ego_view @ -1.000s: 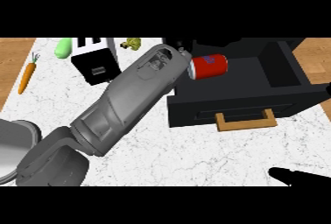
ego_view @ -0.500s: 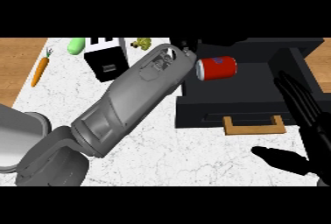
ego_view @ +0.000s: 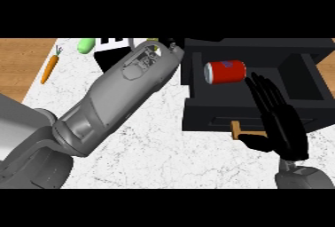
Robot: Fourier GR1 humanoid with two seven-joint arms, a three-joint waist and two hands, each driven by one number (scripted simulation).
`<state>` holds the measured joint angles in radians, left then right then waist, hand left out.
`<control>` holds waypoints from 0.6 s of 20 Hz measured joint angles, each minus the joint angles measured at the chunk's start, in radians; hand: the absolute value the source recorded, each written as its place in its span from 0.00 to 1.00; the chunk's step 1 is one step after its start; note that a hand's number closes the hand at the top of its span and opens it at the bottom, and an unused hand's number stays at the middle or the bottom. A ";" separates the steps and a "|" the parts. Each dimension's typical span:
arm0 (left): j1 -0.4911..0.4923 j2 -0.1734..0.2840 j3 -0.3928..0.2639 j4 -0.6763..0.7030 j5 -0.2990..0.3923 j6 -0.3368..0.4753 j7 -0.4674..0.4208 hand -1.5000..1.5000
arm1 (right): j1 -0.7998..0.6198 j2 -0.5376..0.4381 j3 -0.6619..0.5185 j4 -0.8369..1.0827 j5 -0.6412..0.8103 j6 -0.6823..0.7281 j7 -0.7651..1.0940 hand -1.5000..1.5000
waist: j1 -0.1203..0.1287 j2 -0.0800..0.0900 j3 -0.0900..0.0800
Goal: Pick up the can, place it into the drawer and close the drawer
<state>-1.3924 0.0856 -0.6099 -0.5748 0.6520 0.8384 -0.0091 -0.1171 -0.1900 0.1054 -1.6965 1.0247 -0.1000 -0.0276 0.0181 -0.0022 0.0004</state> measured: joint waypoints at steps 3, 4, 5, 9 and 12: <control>0.016 0.056 -0.015 -0.069 -0.023 -0.007 0.062 0.00 | -0.054 0.021 -0.019 0.113 0.020 -0.061 -0.014 0.00 | 0.009 -0.003 -0.001; 0.025 0.065 -0.017 -0.086 -0.032 -0.003 0.076 0.00 | -0.077 0.026 -0.027 0.151 0.028 -0.085 -0.022 0.00 | 0.008 -0.005 -0.004; 0.033 0.082 -0.016 -0.108 -0.035 -0.010 0.089 0.00 | -0.104 0.025 -0.038 0.194 0.035 -0.106 -0.033 0.00 | 0.012 -0.006 -0.006; 0.073 0.150 -0.023 -0.209 -0.059 -0.007 0.147 0.00 | -0.180 0.024 -0.069 0.324 0.054 -0.174 -0.070 0.00 | 0.019 -0.014 -0.014; 0.104 0.193 -0.022 -0.263 -0.069 -0.021 0.172 0.00 | -0.242 0.021 -0.093 0.424 0.067 -0.220 -0.094 0.00 | 0.024 -0.016 -0.019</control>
<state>-1.2882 0.2783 -0.6316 -0.8380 0.5833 0.8172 0.1628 -0.3589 -0.1686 0.0122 -1.2724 1.0915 -0.3203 -0.1221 0.0422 -0.0186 -0.0186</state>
